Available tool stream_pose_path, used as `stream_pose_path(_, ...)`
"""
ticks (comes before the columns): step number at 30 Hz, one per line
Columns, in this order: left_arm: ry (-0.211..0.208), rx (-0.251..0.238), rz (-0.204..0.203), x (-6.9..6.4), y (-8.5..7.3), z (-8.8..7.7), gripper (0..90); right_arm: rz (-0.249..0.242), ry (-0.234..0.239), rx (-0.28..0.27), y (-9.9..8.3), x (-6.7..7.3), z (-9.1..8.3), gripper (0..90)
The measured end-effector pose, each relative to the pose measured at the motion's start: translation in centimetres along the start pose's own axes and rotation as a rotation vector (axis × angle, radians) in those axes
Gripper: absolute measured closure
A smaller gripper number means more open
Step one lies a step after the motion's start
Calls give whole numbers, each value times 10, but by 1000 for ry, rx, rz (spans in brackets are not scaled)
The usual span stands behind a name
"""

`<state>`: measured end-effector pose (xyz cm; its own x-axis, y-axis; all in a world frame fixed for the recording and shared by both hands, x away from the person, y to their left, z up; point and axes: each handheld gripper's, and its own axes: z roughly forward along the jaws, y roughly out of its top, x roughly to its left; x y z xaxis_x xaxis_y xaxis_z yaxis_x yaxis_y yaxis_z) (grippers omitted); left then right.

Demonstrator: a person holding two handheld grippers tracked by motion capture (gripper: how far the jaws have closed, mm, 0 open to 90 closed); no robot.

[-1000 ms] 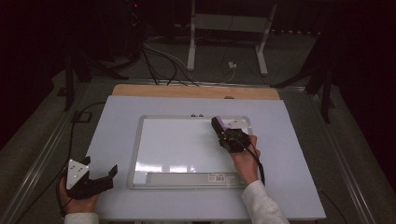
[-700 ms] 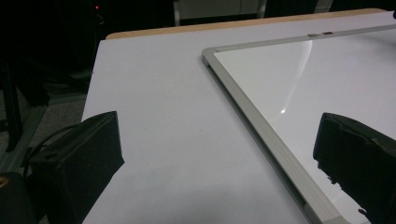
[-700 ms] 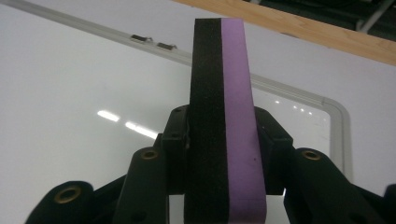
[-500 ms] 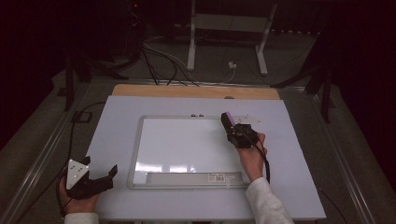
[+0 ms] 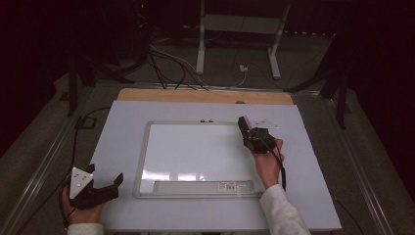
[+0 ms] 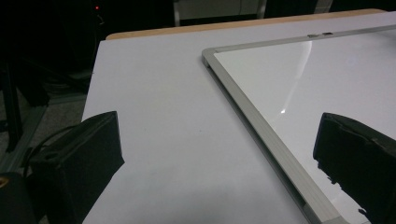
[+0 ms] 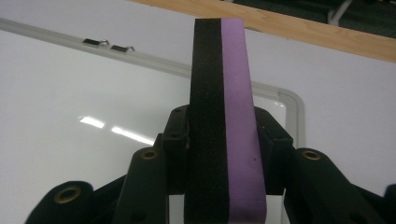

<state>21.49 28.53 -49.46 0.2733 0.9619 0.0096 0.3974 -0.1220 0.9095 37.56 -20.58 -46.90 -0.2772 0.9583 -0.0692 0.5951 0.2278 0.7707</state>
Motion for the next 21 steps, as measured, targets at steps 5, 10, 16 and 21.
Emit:
stream_pose_path(5, -1, 2, 0, 0, 0, 0, 21, 18, -25, 11, -1, -6, 3, 631)
stream_pose_path(10, 0, 0, 0, 0, 0, 0, 21, 33, -49, 18, -2, -12, 5, 631)
stream_pose_path(16, 0, 0, 0, 0, 0, 0, 21, 53, -74, 22, -2, -20, 5, 631)
stream_pose_path(21, 0, 1, 0, 0, 0, 0, 21, 83, -88, 16, -1, -30, 3, 631)
